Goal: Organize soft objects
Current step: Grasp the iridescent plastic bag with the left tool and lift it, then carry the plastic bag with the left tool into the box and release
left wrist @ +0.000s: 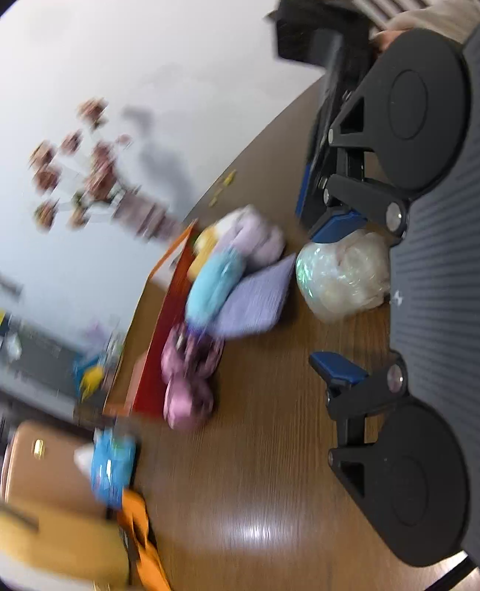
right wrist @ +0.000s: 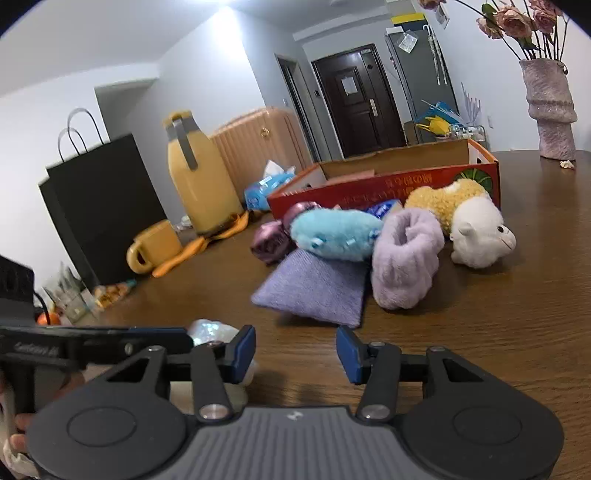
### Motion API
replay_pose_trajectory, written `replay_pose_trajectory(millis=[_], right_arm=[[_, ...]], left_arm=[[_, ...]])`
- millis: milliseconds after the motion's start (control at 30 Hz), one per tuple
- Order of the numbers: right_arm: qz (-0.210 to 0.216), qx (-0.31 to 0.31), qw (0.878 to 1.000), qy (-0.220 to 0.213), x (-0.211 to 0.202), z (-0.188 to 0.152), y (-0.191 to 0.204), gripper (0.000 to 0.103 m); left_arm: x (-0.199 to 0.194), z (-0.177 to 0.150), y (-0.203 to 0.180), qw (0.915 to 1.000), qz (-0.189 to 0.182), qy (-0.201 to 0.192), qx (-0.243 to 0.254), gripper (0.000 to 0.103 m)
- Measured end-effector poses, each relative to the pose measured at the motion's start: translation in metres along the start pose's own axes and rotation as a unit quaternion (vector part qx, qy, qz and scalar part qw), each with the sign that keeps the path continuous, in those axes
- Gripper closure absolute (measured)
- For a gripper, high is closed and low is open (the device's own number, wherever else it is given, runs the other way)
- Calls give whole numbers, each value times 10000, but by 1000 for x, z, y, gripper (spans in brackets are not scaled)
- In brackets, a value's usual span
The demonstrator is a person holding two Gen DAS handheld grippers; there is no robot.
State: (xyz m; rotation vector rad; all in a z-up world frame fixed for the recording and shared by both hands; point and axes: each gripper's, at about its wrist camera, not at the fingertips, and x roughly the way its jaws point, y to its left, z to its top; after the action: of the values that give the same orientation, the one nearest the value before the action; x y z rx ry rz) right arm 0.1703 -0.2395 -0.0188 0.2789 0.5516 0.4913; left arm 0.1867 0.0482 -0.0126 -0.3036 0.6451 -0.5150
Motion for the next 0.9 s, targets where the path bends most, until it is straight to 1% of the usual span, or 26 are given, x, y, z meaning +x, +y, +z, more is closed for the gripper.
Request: replay_pose_trajectory(millis=[100, 167, 200, 233, 267, 300, 367, 433, 500, 533, 567, 600, 700, 767, 833, 900], right_arm=[[200, -20, 9998, -31, -4, -1, 7, 54], [357, 72, 9993, 56, -1, -4, 12, 54], [419, 100, 9990, 104, 0, -6, 14, 54], [467, 103, 9988, 145, 2, -8, 17, 55], [485, 116, 9986, 192, 5, -9, 19, 55], [507, 126, 9984, 218, 6, -11, 21, 56], [596, 207, 9976, 276, 9, -13, 23, 61], [689, 356, 9964, 329, 13, -15, 22, 62], [803, 511, 9947, 377, 19, -16, 21, 67], [864, 582, 9938, 396, 21, -16, 21, 73], [963, 642, 9925, 400, 22, -15, 21, 83], [1020, 662, 9918, 399, 22, -15, 22, 86], [962, 594, 9929, 377, 22, -11, 27, 87], [937, 558, 9936, 294, 20, -6, 29, 88], [927, 487, 9945, 86, 13, 7, 28, 88], [876, 383, 9952, -191, 8, 27, 25, 88]], left_arm=[[-14, -1, 3, 9999, 28, -119, -55, 36], [-13, -4, 3, 9998, 24, -131, -139, 36], [-9, -5, 4, 9998, 6, -86, -199, 43], [-5, -7, 5, 9997, -1, 11, -258, 56], [1, -9, 7, 9993, 0, 154, -327, 62], [3, -11, 9, 9989, -54, 207, -409, 63], [3, -14, 15, 9981, -198, 196, -551, 68], [3, -17, 18, 9970, -329, 166, -679, 78], [4, -18, 19, 9964, -378, 139, -752, 82], [5, -19, 19, 9962, -387, 112, -771, 84], [5, -19, 20, 9961, -388, 98, -785, 84], [5, -18, 19, 9961, -388, 87, -783, 86], [4, -15, 18, 9959, -416, 73, -798, 88], [3, -8, 16, 9951, -486, 48, -858, 88], [4, 8, 10, 9953, -599, -70, -751, 88], [10, 34, 1, 9955, -738, -204, -563, 88]])
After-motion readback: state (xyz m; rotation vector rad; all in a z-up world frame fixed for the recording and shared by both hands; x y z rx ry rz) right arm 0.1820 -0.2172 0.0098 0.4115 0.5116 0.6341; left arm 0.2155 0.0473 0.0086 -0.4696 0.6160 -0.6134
